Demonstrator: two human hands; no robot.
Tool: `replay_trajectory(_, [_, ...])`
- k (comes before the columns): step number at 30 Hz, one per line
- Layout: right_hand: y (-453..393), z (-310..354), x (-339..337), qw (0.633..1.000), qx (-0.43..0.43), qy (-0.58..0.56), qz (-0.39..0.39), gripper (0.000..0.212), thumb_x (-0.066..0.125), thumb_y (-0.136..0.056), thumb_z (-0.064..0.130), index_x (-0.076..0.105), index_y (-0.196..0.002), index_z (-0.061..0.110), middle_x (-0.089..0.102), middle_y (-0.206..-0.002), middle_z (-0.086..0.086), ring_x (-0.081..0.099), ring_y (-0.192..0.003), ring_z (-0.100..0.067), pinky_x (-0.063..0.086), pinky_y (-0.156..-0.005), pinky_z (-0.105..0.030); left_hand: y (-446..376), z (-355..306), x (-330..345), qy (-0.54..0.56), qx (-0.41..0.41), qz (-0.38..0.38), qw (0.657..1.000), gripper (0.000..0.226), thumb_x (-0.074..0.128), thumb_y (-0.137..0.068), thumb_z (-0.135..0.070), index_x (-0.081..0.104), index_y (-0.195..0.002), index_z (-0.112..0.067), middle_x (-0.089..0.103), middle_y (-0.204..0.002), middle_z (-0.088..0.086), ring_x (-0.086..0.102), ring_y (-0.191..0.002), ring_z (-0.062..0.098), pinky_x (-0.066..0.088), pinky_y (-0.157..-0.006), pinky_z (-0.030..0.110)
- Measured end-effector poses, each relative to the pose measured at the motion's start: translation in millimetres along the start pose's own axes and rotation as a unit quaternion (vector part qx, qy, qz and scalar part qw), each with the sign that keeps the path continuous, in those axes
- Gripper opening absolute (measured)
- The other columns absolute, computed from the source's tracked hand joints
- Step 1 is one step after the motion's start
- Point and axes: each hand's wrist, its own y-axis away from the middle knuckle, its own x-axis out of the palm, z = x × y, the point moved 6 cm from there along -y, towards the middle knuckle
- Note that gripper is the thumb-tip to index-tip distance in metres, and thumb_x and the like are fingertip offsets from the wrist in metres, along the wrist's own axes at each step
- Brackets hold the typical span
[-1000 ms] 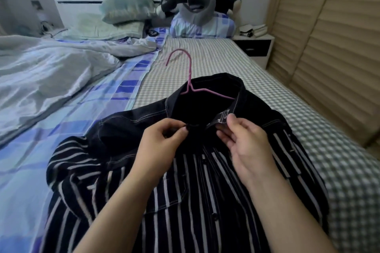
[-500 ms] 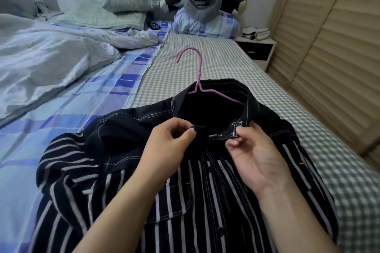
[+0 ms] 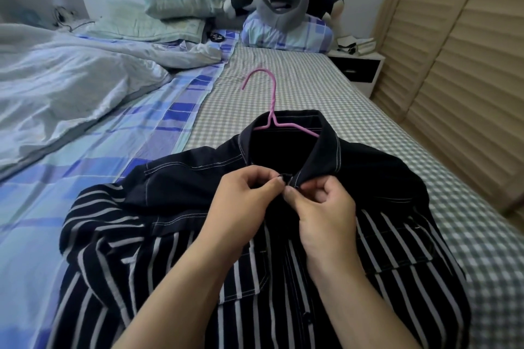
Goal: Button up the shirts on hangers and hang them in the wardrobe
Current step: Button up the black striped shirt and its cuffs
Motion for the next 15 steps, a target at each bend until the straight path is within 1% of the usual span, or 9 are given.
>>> replay_trajectory(4, [2.4,3.1,-1.3,0.998,0.016,-0.054,0.020,0.015,0.078,-0.084,0.000,0.066,-0.092,0.006,0.076,-0.085,-0.011,0.076,-0.082,-0.023,0.061,-0.078,-0.032,0.8,0.3,-2.8,0.037,-0.026,0.025,0.999,0.008,0.072,-0.093,-0.015,0.075,-0.089,-0.009,0.074,-0.081,0.009,0.070,-0.075,0.019,0.058,-0.077,0.038])
replay_trajectory(7, [1.4,1.8,-0.1,0.996,0.027,-0.080,0.029,0.015,0.076,-0.085,-0.003,0.066,-0.094,0.003,0.076,-0.086,-0.014,0.076,-0.083,-0.024,0.059,-0.077,-0.029,1.6,-0.7,-2.5,0.012,-0.015,0.029,0.999,0.008,0.071,-0.094,-0.015,0.076,-0.088,-0.014,0.076,-0.083,0.007,0.072,-0.077,0.018,0.059,-0.078,0.037])
replay_trajectory(9, [0.0,-0.3,0.1,0.996,0.030,-0.078,0.029,0.015,0.076,-0.084,-0.001,0.066,-0.094,0.004,0.076,-0.087,-0.014,0.076,-0.084,-0.026,0.060,-0.078,-0.033,1.7,-2.0,-1.5,-0.017,-0.002,0.026,1.000,0.009,0.070,-0.094,-0.016,0.076,-0.088,-0.018,0.076,-0.081,0.004,0.072,-0.075,0.015,0.060,-0.074,0.033])
replay_trajectory(11, [-1.2,-0.4,-1.0,0.996,0.029,-0.077,0.028,0.016,0.078,-0.084,0.000,0.065,-0.093,0.005,0.075,-0.087,-0.015,0.075,-0.084,-0.028,0.061,-0.081,-0.038,2.3,-4.1,-1.0,-0.038,0.012,0.026,0.999,0.008,0.071,-0.093,-0.019,0.076,-0.087,-0.021,0.075,-0.077,-0.002,0.070,-0.071,0.007,0.055,-0.067,0.023])
replay_trajectory(12, [-1.5,-0.3,-1.1,0.997,0.027,-0.073,0.030,0.017,0.078,-0.084,0.001,0.065,-0.092,0.005,0.075,-0.086,-0.016,0.075,-0.083,-0.028,0.062,-0.082,-0.040,2.5,-5.0,-0.8,-0.047,0.019,0.026,0.998,0.007,0.072,-0.093,-0.021,0.076,-0.086,-0.021,0.075,-0.077,-0.003,0.069,-0.070,0.004,0.052,-0.066,0.019])
replay_trajectory(13, [-1.2,-0.3,-1.4,0.997,0.023,-0.065,0.032,0.017,0.079,-0.083,0.002,0.065,-0.093,0.005,0.075,-0.086,-0.015,0.075,-0.083,-0.028,0.062,-0.083,-0.041,3.0,-5.3,-1.3,-0.054,0.024,0.024,0.998,0.008,0.073,-0.093,-0.022,0.076,-0.086,-0.021,0.075,-0.077,-0.003,0.070,-0.070,0.005,0.052,-0.066,0.018])
replay_trajectory(15, [-0.5,-1.0,-1.5,0.998,0.013,-0.043,0.036,0.017,0.079,-0.084,0.002,0.066,-0.094,0.006,0.076,-0.086,-0.013,0.076,-0.085,-0.027,0.062,-0.084,-0.041,2.7,-3.7,-3.2,-0.051,0.021,0.017,0.998,0.009,0.072,-0.094,-0.020,0.077,-0.086,-0.019,0.076,-0.079,0.002,0.072,-0.073,0.010,0.054,-0.067,0.021])
